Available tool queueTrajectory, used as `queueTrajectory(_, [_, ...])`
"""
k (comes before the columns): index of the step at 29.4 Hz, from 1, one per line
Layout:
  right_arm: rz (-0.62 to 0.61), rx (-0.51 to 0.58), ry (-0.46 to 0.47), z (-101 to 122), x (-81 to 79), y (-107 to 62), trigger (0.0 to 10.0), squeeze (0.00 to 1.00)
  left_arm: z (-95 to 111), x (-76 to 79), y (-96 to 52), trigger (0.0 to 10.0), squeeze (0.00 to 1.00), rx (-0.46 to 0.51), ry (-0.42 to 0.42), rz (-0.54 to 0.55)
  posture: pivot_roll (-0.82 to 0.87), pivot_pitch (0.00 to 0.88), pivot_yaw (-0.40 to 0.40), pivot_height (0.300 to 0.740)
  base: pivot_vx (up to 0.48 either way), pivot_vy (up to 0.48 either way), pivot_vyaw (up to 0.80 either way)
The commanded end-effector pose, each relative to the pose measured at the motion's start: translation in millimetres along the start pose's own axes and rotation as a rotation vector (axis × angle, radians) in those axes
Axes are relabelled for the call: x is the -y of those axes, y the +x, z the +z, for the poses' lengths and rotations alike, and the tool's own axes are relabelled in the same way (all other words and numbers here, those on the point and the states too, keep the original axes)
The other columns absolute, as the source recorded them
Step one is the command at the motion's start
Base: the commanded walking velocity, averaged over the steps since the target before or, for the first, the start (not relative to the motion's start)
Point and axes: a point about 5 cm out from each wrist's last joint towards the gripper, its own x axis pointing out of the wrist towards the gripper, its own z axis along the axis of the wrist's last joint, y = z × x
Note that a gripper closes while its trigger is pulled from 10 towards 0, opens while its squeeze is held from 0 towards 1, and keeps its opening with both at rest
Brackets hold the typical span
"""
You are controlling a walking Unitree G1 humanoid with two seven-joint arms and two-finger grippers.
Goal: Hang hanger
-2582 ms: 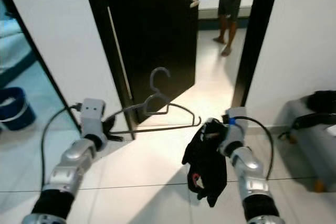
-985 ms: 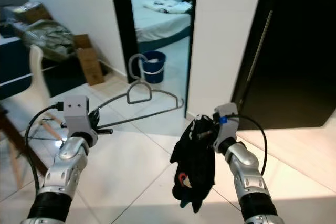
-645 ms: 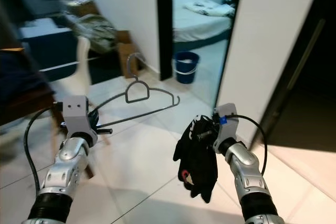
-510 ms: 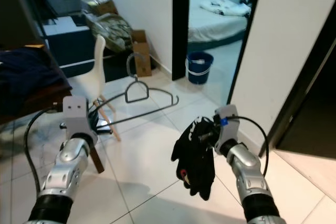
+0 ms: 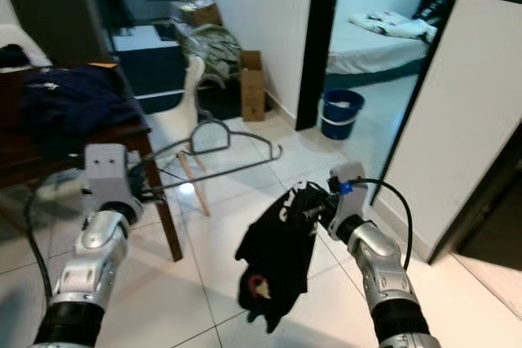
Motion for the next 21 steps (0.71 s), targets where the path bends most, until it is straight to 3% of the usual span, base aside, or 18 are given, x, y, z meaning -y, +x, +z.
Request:
queueTrajectory(1, [-0.011,0.057,-0.020,12.1,2.1,2.5,10.0,0.00,18.0,-1.9,4.3,10.0,0.00,0.065,0.011,0.004,0.07,0.000,-0.038,0.740,0.394,0.000,0.80])
queueTrajectory(3, [-0.011,0.057,-0.020,12.1,2.1,2.5,10.0,0.00,18.0,-1.9,4.3,10.0,0.00,0.065,0.011,0.004,0.07,0.000,-0.038,0.740,0.394,0.000,0.80])
queueTrajectory(5, [0.004,0.111,0.001,23.7,-1.7,7.9,10.0,0.00,34.7,-1.7,7.0,10.0,0.00,0.117,0.016,0.000,0.08,0.000,-0.039,0.740,0.396,0.000,0.80])
queueTrajectory(10, [0.021,0.149,0.002,33.2,-6.0,11.9,10.0,0.00,40.7,-0.7,7.9,10.0,0.00,0.132,0.011,-0.005,0.08,0.000,-0.039,0.740,0.398,0.000,0.80])
queueTrajectory(16, [0.125,0.355,0.045,88.5,-28.6,26.9,10.0,0.00,51.8,3.3,9.0,10.0,0.00,0.163,0.001,-0.022,0.09,0.000,-0.038,0.740,0.397,0.000,0.80])
queueTrajectory(17, [0.125,0.355,0.045,88.5,-28.6,26.9,10.0,0.00,51.8,3.3,9.0,10.0,0.00,0.163,0.001,-0.022,0.09,0.000,-0.038,0.740,0.398,0.000,0.80])
queueTrajectory(21, [0.171,0.458,0.046,122.7,-38.4,30.3,10.0,0.00,62.9,7.9,9.3,10.0,0.00,0.194,0.004,-0.037,0.09,0.000,-0.041,0.740,0.402,0.000,0.80])
